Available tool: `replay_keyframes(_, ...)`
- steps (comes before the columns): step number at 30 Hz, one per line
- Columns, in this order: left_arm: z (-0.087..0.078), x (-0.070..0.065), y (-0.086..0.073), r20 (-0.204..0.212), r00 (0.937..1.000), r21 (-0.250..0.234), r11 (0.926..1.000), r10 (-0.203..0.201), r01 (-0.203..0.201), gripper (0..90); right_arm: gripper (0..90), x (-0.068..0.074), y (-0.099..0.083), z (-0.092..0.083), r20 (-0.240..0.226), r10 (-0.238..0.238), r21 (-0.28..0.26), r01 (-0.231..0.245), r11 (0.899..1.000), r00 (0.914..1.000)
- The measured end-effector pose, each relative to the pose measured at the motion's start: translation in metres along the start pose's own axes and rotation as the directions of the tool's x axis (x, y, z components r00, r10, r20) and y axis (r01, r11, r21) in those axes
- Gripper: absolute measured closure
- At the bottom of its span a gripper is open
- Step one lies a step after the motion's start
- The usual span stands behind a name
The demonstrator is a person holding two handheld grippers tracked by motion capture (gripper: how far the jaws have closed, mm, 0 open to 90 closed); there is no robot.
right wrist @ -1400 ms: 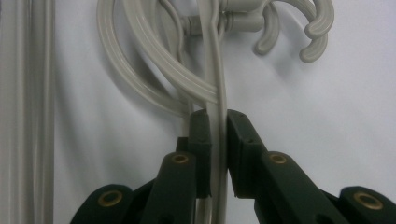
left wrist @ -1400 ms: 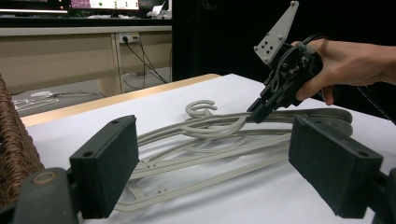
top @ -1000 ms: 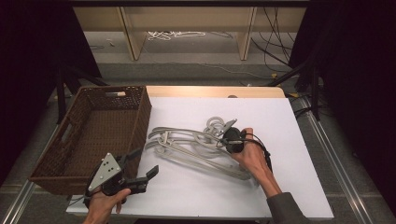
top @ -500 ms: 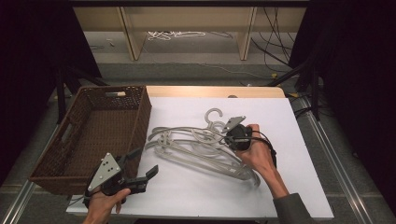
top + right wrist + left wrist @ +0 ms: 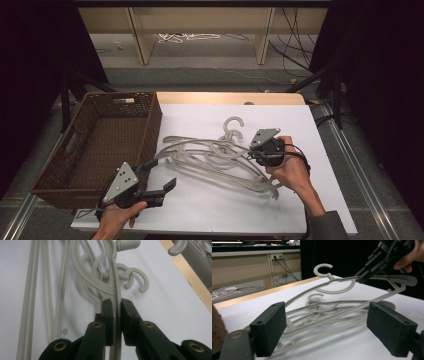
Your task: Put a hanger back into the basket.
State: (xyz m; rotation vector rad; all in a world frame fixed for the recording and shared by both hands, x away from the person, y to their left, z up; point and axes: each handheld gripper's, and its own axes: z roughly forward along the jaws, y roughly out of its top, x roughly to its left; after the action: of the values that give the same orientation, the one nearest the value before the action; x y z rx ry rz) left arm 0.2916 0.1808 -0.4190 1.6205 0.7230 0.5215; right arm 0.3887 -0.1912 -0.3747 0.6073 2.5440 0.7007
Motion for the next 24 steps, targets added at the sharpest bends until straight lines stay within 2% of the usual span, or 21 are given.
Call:
replay_keyframes(2,0.011,-0.004,0.006,0.026,0.9996,0.020,0.9998,-0.006,0.005,15.6,82.1,0.000,-0.002,-0.002,0.001,-0.007,-0.005,0.007,1.000,1.0000)
replay_keyframes(3,0.015,-0.005,0.009,0.023,0.9997,0.045,0.9990,0.003,-0.004,15.8,82.1,0.001,-0.004,-0.004,0.003,-0.007,-0.006,0.007,1.000,1.0000)
replay_keyframes(6,0.039,-0.014,0.019,0.045,0.9989,0.087,0.9960,0.013,-0.017,15.8,82.1,0.004,-0.010,-0.012,-0.005,-0.022,-0.004,0.022,1.000,0.9998)
replay_keyframes(7,0.039,-0.014,0.019,0.045,0.9989,0.087,0.9960,0.013,-0.017,15.8,82.1,0.004,-0.010,-0.012,-0.005,-0.022,-0.004,0.022,1.000,0.9998)
replay_keyframes(8,0.045,-0.016,0.021,0.048,0.9985,0.088,0.9956,0.027,-0.032,15.8,82.1,0.005,-0.011,-0.013,0.004,-0.025,-0.009,0.025,1.000,0.9997)
replay_keyframes(9,0.051,-0.018,0.024,0.059,0.9978,0.092,0.9951,0.030,-0.036,15.9,82.1,0.006,-0.012,-0.015,-0.005,-0.030,-0.005,0.030,1.000,0.9995)
replay_keyframes(12,0.064,-0.022,0.028,0.072,0.9964,0.119,0.9915,0.045,-0.053,18.2,82.1,0.012,-0.015,-0.019,0.002,-0.041,-0.010,0.041,0.999,0.9991)
replay_keyframes(13,0.067,-0.023,0.029,0.074,0.9965,0.122,0.9914,0.038,-0.047,19.6,82.1,0.013,-0.016,-0.021,0.000,-0.045,-0.013,0.045,0.999,0.9990)
replay_keyframes(16,0.078,-0.026,0.033,0.091,0.9948,0.150,0.9869,0.047,-0.060,19.1,82.1,0.018,-0.019,-0.027,-0.003,-0.056,-0.021,0.056,0.998,0.9984)
replay_keyframes(19,0.087,-0.030,0.037,0.087,0.9948,0.177,0.9819,0.052,-0.067,19.1,82.1,0.021,-0.022,-0.032,-0.001,-0.073,-0.041,0.073,0.996,0.9973)
replay_keyframes(20,0.092,-0.032,0.038,0.089,0.9942,0.183,0.9801,0.061,-0.077,19.1,82.1,0.022,-0.022,-0.034,-0.019,-0.068,-0.040,0.067,0.997,0.9975)
replay_keyframes(21,0.095,-0.033,0.040,0.090,0.9929,0.199,0.9755,0.078,-0.095,19.3,82.1,0.025,-0.023,-0.036,-0.020,-0.067,-0.041,0.066,0.997,0.9975)
replay_keyframes(23,0.101,-0.035,0.042,0.098,0.9917,0.222,0.9694,0.084,-0.104,19.4,82.1,0.025,-0.023,-0.037,-0.013,-0.096,-0.038,0.096,0.995,0.9953)
replay_keyframes(24,0.104,-0.037,0.042,0.100,0.9911,0.245,0.9634,0.088,-0.110,19.6,82.1,0.028,-0.022,-0.038,-0.015,-0.091,-0.041,0.090,0.995,0.9958)
